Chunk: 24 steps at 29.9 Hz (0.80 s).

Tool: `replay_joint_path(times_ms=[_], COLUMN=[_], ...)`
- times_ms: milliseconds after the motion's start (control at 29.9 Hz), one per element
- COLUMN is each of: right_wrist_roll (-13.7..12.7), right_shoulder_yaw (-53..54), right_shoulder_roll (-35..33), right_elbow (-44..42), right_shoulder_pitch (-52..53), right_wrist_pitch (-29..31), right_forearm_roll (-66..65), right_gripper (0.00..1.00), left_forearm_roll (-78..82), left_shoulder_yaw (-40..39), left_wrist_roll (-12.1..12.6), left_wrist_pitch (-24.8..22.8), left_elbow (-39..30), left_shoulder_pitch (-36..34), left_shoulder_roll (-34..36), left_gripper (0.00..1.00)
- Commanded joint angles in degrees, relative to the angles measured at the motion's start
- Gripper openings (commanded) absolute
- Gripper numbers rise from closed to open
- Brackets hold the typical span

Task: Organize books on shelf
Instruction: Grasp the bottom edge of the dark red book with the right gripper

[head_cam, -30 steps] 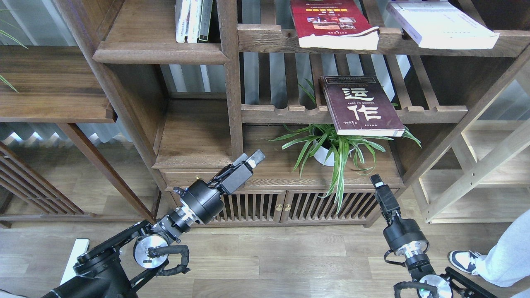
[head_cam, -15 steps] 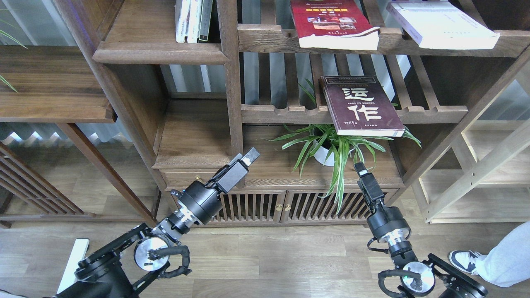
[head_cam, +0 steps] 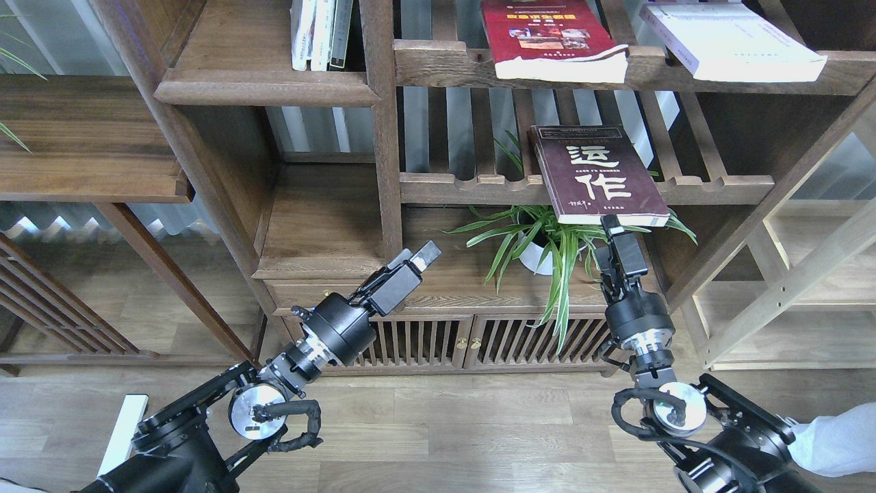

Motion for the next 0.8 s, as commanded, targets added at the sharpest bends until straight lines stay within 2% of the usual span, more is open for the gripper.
replay_joint_path(times_ms=[0,401,468,602,769], right_wrist_roll=[0.0,-0.2,-0.5,-2.3,-4.8], right_shoulder_yaw=[0.5,1.0,1.1,1.9,3.8], right_shoulder_roll=[1.8,3.0,3.1,3.3,4.9], right_elbow=[0.0,-0.5,-0.5,-1.9,-5.5], right_shoulder_pitch=[0.6,2.3,2.8,3.9,4.9], right_wrist_pitch=[0.0,0.0,-2.0,-5.6,-6.9], right_forearm_roll=[3.8,9.7,11.2,13.8,14.2], right_gripper=[1.00,1.00,1.00,1.00,1.00], left_forearm_roll=[0.1,0.0,0.1,0.1,0.1], left_shoulder_yaw=[0.0,-0.2,-0.3,0.0,0.1], left_wrist_roll=[0.0,-0.1,-0.1,-0.1,-0.1], left_wrist_pitch=[0.0,0.0,0.0,0.0,0.0], left_elbow=[0.8,0.7,0.7,0.8,0.8], left_shoulder_pitch=[-0.6,-0.6,-0.6,-0.6,-0.5], left_shoulder_roll=[-0.1,-0.3,-0.3,-0.2,-0.2], left_gripper=[0.99,0.99,0.99,0.99,0.99])
